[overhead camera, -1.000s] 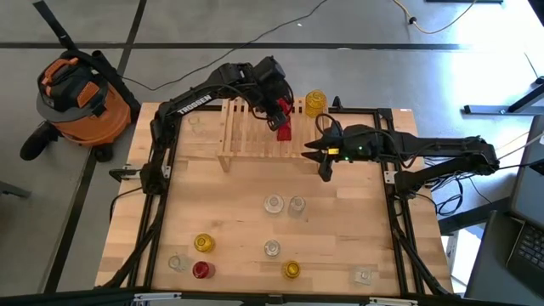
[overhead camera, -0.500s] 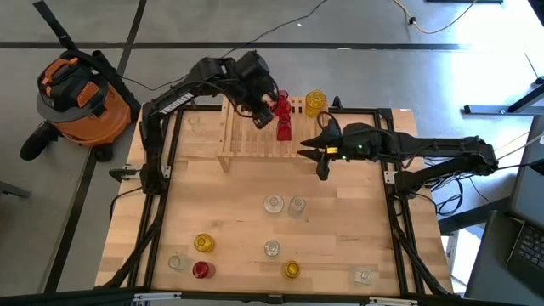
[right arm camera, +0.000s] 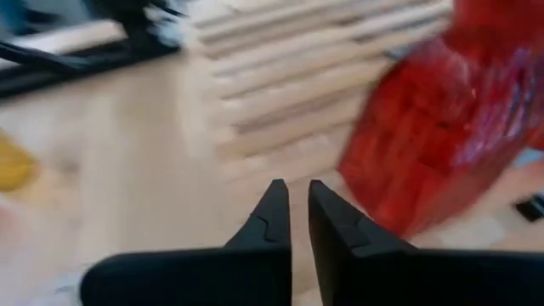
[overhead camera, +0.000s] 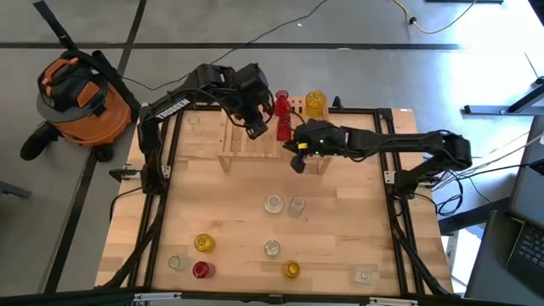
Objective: Sort vases onto shelf
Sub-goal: Put the red vase on the shelf align with the other red vase, then put the transparent vase on the shelf
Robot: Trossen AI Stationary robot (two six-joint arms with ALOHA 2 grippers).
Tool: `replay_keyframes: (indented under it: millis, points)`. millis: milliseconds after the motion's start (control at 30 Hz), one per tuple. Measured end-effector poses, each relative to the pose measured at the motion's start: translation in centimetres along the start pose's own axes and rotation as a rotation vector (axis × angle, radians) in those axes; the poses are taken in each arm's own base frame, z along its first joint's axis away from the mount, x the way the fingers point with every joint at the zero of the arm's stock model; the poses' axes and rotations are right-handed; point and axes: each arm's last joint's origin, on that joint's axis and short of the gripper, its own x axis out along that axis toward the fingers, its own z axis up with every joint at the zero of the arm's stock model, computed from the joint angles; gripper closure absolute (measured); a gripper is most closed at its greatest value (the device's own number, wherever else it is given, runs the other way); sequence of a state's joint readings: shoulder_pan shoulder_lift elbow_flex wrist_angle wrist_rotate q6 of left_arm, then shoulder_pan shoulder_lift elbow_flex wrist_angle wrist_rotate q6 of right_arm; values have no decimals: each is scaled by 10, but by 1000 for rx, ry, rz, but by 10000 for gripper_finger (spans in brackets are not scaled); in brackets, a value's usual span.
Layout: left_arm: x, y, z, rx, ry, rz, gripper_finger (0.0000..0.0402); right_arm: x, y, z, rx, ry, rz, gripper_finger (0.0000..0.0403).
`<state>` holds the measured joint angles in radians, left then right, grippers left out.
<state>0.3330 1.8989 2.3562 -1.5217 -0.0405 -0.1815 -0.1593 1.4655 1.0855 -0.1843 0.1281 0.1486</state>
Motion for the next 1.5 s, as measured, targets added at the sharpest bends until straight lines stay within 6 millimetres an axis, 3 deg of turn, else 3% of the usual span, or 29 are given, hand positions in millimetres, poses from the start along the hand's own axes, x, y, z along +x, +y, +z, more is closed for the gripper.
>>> replay_keyframes:
  millis: [467, 1033, 1367, 1500]
  points:
    - [0, -4, -1, 16, 2, 17, 282, 22, -8, -9, 8, 36, -103, 402]
    - [0, -4, -1, 20, -1, 19, 282, 24, -34, 0, 60, -26, -119, 403]
    - [0, -4, -3, 22, 16, 25, 282, 36, -29, -3, 77, -31, -74, 403]
    - [0, -3, -5, 23, 42, 50, 282, 20, -15, 3, 68, -68, -63, 403]
